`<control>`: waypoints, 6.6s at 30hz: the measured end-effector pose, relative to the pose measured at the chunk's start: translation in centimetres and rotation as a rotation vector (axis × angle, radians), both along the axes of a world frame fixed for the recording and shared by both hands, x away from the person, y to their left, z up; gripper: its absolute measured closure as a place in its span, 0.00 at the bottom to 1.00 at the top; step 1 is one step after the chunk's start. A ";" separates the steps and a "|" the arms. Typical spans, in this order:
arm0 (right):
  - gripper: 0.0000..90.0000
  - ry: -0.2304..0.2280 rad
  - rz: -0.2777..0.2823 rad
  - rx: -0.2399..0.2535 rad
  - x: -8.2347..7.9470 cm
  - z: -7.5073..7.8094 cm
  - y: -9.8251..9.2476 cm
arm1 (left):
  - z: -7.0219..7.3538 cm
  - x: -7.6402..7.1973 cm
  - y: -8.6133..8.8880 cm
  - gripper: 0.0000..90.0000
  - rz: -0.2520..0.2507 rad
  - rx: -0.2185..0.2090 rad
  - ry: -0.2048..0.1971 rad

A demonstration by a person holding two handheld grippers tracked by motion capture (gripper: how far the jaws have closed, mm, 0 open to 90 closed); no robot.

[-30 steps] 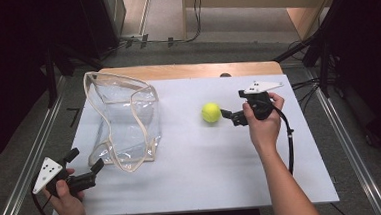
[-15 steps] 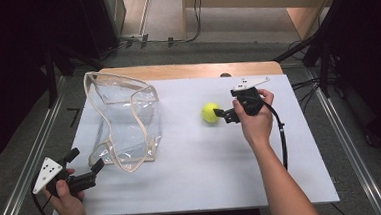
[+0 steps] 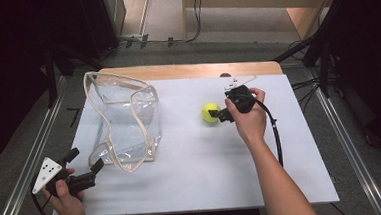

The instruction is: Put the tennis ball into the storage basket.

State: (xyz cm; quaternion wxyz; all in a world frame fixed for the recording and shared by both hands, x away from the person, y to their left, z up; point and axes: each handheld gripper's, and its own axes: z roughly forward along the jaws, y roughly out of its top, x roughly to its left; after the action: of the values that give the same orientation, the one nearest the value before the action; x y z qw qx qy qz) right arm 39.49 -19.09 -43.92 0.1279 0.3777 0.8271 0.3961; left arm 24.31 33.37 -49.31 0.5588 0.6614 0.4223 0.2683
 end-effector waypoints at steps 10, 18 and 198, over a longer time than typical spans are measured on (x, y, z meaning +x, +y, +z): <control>0.00 0.078 0.001 -0.040 1.3 -1.2 0.4 | 0.0 0.1 0.0 0.00 0.004 -0.002 0.000; 0.00 0.127 0.022 -0.069 2.2 -1.7 1.0 | 0.0 0.1 0.1 0.00 0.001 -0.007 -0.002; 0.26 0.214 0.428 -0.078 2.0 4.3 13.6 | 0.1 0.1 0.0 0.00 -0.050 -0.011 0.015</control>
State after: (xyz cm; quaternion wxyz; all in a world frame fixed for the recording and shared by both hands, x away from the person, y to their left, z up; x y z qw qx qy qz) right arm 41.49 -5.45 -39.64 -0.0330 0.2282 0.9118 0.3398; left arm 24.45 33.35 -49.25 0.5657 0.6706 0.4114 0.2471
